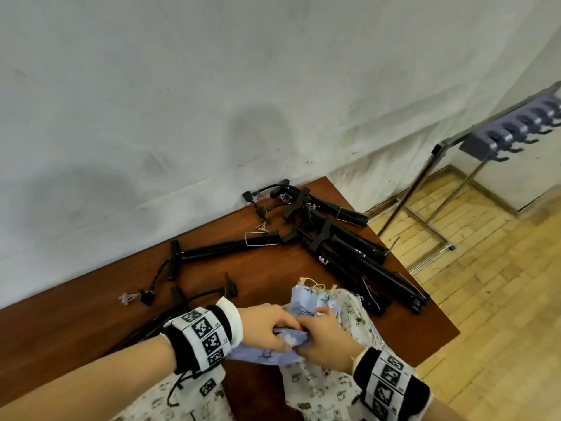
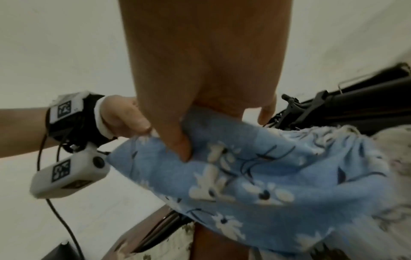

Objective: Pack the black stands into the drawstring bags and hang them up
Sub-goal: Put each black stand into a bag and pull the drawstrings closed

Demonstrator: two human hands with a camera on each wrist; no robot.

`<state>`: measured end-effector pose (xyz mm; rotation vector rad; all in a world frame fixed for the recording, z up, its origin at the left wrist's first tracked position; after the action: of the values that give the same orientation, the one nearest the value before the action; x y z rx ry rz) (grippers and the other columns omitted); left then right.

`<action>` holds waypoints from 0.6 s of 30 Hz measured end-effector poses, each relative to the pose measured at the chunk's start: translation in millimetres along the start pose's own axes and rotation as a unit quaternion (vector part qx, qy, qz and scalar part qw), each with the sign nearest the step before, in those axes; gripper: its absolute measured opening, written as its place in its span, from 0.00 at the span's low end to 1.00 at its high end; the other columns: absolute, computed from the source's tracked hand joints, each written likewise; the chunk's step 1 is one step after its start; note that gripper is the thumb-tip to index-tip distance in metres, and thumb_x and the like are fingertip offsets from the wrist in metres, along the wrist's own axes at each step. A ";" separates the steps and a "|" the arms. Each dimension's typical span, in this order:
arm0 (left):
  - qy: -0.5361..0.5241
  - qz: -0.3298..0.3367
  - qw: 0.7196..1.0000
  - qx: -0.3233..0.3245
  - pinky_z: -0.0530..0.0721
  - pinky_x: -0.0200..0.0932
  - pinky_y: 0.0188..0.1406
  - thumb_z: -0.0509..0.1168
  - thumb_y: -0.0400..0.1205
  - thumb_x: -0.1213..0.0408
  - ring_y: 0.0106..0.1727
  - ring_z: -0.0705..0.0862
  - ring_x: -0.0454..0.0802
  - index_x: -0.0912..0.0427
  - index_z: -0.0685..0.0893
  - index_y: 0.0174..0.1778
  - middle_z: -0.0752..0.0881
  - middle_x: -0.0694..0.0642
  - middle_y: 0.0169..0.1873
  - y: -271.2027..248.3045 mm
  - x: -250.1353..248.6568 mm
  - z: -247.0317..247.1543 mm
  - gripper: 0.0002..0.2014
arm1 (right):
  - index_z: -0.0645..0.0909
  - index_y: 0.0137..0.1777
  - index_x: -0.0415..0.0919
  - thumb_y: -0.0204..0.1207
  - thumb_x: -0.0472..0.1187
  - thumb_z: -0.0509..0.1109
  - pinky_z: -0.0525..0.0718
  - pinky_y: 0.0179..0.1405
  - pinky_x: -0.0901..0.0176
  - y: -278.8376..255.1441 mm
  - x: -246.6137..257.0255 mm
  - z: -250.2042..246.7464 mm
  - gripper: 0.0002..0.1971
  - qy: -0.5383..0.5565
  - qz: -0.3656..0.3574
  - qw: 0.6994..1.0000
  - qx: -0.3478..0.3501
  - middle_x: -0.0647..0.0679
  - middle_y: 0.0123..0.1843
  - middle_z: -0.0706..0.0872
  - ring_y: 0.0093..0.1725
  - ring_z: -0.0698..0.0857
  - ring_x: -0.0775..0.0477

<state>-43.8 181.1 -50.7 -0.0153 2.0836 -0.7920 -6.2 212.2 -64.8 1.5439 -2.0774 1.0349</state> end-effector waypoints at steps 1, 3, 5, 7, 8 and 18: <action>0.012 -0.021 1.000 -0.002 0.74 0.38 0.39 0.68 0.79 0.62 0.37 0.77 0.48 0.62 0.80 0.49 0.82 0.53 0.39 -3.6 9.8 2.2 0.09 | 0.72 0.33 0.54 0.76 0.39 0.64 0.67 0.46 0.61 1.3 -7.4 -0.3 0.12 0.030 0.017 0.999 -0.011 0.56 0.27 0.71 0.31 0.74 0.54; 0.034 -0.080 0.996 0.008 0.76 0.46 0.41 0.71 0.77 0.59 0.40 0.78 0.54 0.63 0.80 0.48 0.84 0.64 0.47 -18.2 38.9 10.8 0.12 | 0.65 0.27 0.44 0.77 0.36 0.64 0.62 0.32 0.59 1.8 -23.7 8.2 0.17 0.086 0.063 0.994 0.021 0.49 0.23 0.64 0.23 0.63 0.53; 0.053 -0.123 0.990 0.037 0.73 0.44 0.40 0.69 0.79 0.63 0.39 0.76 0.53 0.63 0.82 0.41 0.85 0.68 0.48 -35.3 66.2 25.9 0.06 | 0.63 0.25 0.43 0.74 0.36 0.65 0.62 0.30 0.57 -3.4 -37.2 16.6 0.19 0.084 0.093 0.989 0.078 0.50 0.22 0.63 0.22 0.62 0.55; 0.033 -0.152 0.987 0.038 0.76 0.42 0.39 0.67 0.79 0.65 0.38 0.78 0.51 0.64 0.88 0.48 0.88 0.65 0.48 -54.2 99.8 41.7 0.08 | 0.60 0.21 0.45 0.70 0.34 0.65 0.62 0.30 0.54 -8.8 -49.7 30.7 0.20 0.058 0.126 0.980 0.140 0.52 0.19 0.62 0.20 0.61 0.54; 0.013 -0.164 0.986 0.038 0.77 0.41 0.40 0.65 0.79 0.64 0.38 0.79 0.49 0.61 0.89 0.52 0.89 0.63 0.49 -64.3 117.6 49.7 0.10 | 0.59 0.22 0.45 0.69 0.32 0.64 0.61 0.30 0.53 -10.9 -55.9 38.2 0.20 0.039 0.145 0.975 0.166 0.51 0.19 0.62 0.20 0.60 0.52; 0.128 -0.373 0.909 -0.134 0.75 0.53 0.69 0.61 0.82 0.66 0.77 0.63 0.62 0.56 0.58 0.81 0.57 0.60 0.79 -142.5 276.6 44.2 0.31 | 0.75 0.67 0.47 0.82 0.50 0.52 0.73 0.34 0.58 19.8 -23.6 42.1 0.18 -0.326 0.118 0.926 0.152 0.50 0.58 0.84 0.44 0.83 0.46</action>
<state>-218.7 -36.4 -195.1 -0.9561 2.4379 -0.9724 -10.6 200.1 -115.3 2.0447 -2.6997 1.0611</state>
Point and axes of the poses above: each hand's wrist, its own y-axis towards the middle knuckle, its own z-axis out of the palm, x = y × z, the point moved 10 cm from there along y, towards the middle knuckle
